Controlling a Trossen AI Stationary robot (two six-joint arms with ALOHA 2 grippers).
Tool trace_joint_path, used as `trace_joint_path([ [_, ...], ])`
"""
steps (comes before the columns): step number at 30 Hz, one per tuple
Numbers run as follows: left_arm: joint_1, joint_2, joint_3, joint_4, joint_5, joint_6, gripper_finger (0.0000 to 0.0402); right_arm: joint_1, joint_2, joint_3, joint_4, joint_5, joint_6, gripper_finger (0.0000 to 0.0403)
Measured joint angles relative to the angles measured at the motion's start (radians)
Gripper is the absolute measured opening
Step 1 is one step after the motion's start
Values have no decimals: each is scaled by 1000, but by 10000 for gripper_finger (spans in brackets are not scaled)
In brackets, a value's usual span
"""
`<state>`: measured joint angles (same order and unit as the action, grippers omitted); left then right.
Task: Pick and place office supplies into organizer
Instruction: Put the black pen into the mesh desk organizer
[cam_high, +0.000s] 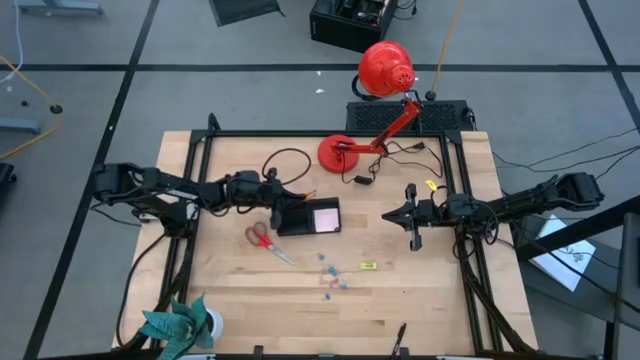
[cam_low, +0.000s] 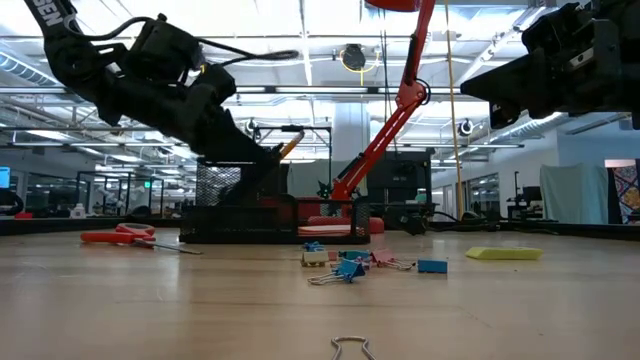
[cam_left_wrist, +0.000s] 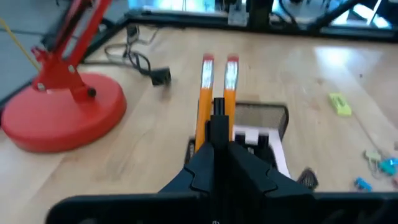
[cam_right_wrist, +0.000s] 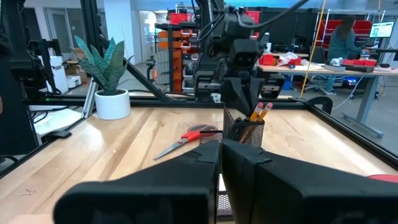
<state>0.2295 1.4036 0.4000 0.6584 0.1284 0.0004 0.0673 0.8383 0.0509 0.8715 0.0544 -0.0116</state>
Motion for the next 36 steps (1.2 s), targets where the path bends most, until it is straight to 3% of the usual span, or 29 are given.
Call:
trace_joint_path([
  [12,-14,0,14,54,1,26,151,0,0,0,0,-3,0,9],
  [18,-74,-94,14,136,33,68,171,0,0,0,-1,-3,0,9],
  [22,-199,-259,15,109,32,73,153,0,0,0,-1,-6,5,9],
  [29,-397,-448,15,-167,-78,301,67,-1,0,0,3,-38,11,9],
  [33,-351,-472,15,-186,-79,437,9,21,-1,22,-8,-111,-105,7],
  [36,-245,-471,15,-188,-47,411,13,73,-1,122,-174,-108,-154,2],
])
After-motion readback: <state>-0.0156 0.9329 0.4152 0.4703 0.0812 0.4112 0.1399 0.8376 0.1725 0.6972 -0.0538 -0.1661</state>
